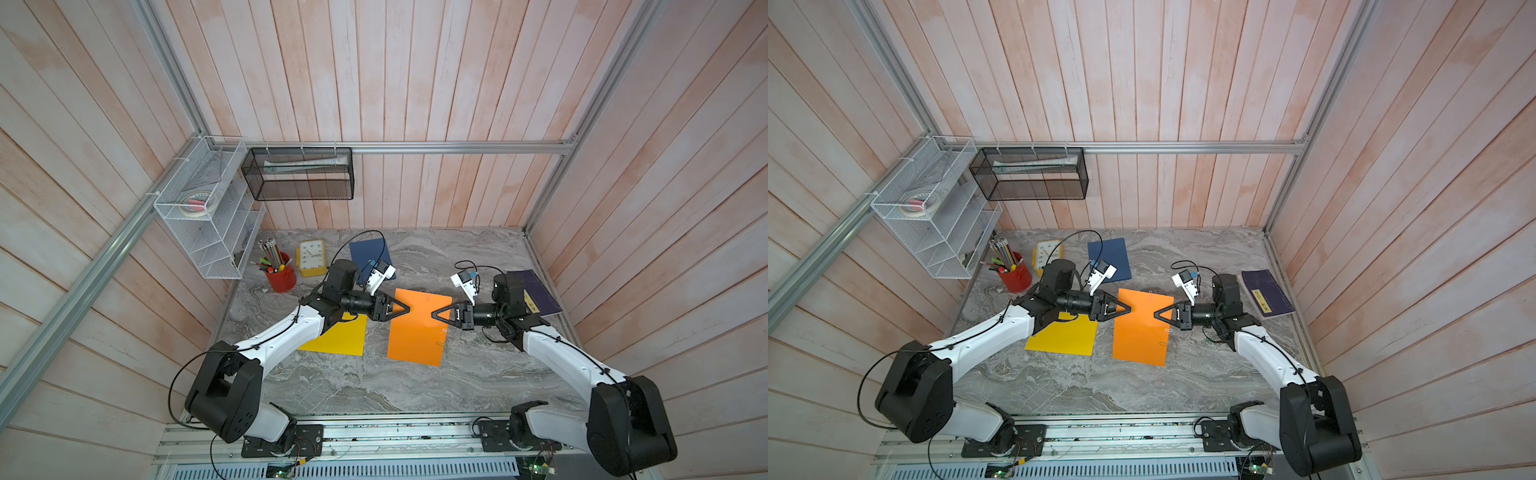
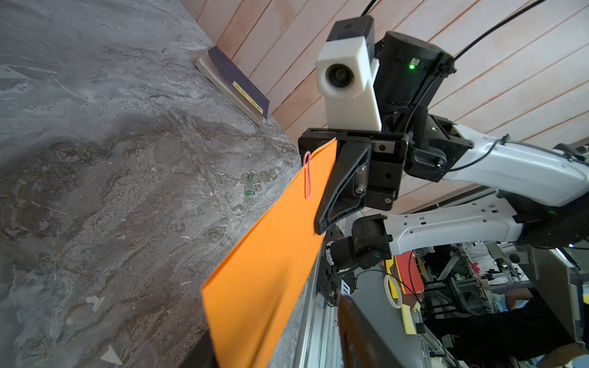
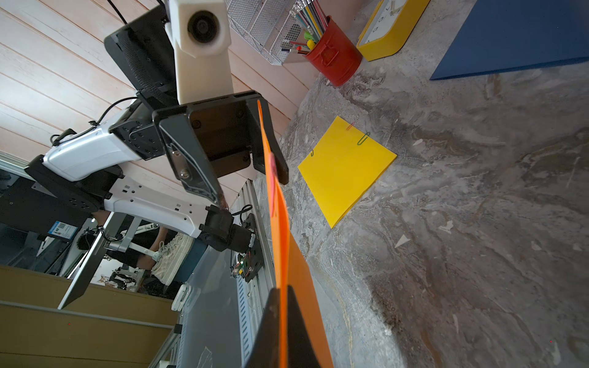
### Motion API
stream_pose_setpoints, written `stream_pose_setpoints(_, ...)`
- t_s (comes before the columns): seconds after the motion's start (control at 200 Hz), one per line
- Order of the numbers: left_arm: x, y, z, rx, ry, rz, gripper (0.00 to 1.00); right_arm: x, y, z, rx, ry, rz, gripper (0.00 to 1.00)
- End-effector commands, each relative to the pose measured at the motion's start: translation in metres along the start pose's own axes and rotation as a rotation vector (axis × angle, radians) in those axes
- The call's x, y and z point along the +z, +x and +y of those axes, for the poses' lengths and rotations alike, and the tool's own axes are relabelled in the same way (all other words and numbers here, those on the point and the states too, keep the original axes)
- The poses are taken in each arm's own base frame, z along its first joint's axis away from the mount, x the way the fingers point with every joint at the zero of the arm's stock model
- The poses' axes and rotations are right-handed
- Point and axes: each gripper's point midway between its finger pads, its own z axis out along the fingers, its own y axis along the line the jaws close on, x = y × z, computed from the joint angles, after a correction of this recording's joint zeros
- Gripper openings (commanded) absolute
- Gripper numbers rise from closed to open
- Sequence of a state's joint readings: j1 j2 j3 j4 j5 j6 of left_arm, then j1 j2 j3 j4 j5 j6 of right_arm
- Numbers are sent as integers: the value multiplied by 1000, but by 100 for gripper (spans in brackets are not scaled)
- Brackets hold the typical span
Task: Unclip the paperclips from the documents
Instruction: Pick up the document from the center of the board.
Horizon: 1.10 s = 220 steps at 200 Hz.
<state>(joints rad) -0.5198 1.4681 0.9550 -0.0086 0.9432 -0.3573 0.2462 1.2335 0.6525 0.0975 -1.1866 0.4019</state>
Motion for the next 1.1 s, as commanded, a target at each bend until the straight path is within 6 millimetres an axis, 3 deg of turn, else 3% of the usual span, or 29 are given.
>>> stream_pose_setpoints(0.0, 0, -3, -5, 22, 27, -10, 47, 0, -6, 0, -30, 17, 5, 0)
stream_pose_setpoints(0.52, 6, -9, -1, 4, 19, -25, 33, 16, -9, 6, -58, -13, 27, 0)
stream_pose_setpoints(0.96, 7, -13, 5, -9, -3, -34, 9, 19, -7, 9, -74, -20, 31, 0)
stream_pose_setpoints(1.095, 6, -14, 5, -4, -18, -33, 4, 17, -8, 1, -82, 34, 27, 29)
